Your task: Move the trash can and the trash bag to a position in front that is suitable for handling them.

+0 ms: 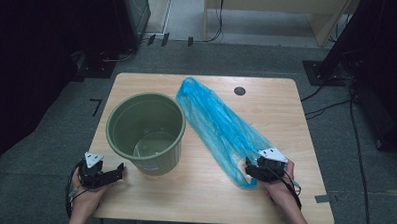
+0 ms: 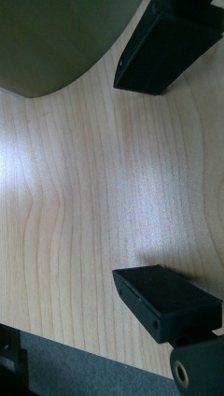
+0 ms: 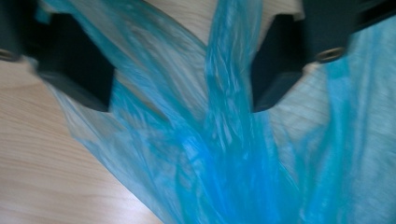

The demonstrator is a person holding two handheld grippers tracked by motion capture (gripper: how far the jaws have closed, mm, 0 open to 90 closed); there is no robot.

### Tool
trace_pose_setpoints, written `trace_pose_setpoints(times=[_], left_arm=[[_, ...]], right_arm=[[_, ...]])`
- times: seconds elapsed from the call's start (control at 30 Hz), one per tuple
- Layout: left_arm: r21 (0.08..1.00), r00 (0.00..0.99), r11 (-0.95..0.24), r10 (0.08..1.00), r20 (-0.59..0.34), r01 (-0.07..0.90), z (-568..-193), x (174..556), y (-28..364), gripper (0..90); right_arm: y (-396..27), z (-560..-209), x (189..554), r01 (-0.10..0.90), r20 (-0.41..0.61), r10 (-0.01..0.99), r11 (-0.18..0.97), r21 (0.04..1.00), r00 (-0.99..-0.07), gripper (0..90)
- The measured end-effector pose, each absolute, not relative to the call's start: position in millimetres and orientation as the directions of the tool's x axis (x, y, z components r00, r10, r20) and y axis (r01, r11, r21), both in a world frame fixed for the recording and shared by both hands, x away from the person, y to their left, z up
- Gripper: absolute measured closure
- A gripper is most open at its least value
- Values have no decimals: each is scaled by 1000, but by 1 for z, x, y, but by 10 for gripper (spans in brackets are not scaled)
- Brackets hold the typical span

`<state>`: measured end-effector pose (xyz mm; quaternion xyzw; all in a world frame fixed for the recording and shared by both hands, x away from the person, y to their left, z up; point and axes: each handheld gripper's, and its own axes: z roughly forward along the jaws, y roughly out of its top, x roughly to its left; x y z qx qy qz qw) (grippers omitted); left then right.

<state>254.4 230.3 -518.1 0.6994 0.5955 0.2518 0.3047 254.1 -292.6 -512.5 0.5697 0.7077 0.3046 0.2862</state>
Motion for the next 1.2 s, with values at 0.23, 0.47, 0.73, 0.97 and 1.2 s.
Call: trace_pose_setpoints(times=[0.23,0.47,0.73,0.97,1.2], left_arm=[[726,164,-105,986,-11,679,-518,254,230,79],[727,165,-104,986,-12,679,-518,254,231,79],[726,163,-106,987,-8,679,-518,255,230,79],[726,163,-106,987,-8,679,-518,254,230,79],[728,165,-103,986,-13,678,-518,254,231,79]], right_arm=[[-324,-518,258,652,-53,990,126,748,-131,581],[-363,-518,259,661,-79,997,67,747,-12,471],[-374,-481,246,564,10,1000,-13,826,8,229],[-327,-463,259,523,73,985,20,852,-157,0],[-284,-472,311,574,108,963,56,817,-249,0]])
